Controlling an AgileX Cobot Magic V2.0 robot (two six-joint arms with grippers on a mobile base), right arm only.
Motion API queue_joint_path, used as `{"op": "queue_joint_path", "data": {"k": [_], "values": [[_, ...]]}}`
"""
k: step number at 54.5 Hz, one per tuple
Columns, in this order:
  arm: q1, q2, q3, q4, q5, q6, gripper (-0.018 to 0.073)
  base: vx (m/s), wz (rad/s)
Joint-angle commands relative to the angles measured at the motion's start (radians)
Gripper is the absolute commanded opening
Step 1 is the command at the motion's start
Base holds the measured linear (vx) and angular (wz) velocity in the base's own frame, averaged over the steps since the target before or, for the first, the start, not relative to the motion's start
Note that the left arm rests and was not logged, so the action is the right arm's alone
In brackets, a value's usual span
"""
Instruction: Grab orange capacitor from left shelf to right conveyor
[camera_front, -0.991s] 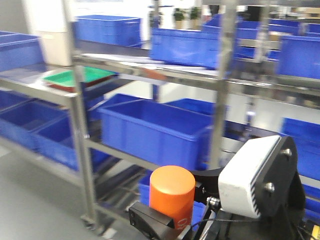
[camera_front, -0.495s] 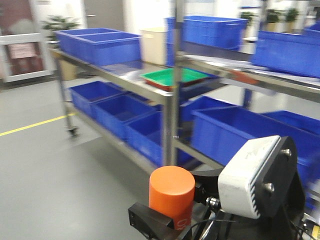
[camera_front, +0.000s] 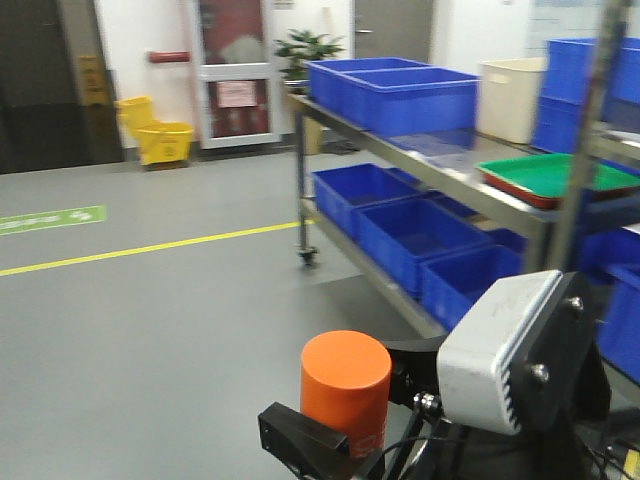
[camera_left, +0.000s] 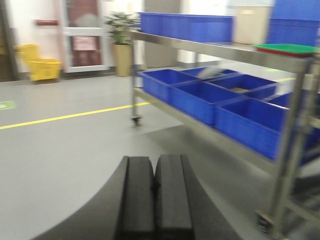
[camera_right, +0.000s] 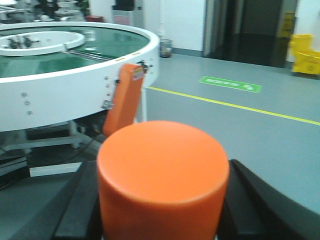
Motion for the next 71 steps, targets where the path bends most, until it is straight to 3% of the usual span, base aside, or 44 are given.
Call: {"op": "queue_joint_path", "data": {"k": [1,38,71], "values": [[0.002,-0.019,-0.03,-0.003,-0.094,-0.005,-0.001,0.2,0.7],[0.002,-0.019,-0.03,-0.003,-0.094,-0.005,-0.001,0.21,0.66],[0.002,-0.019,-0.03,-0.003,-0.094,-0.005,-0.001,0.28,0.37]]}}
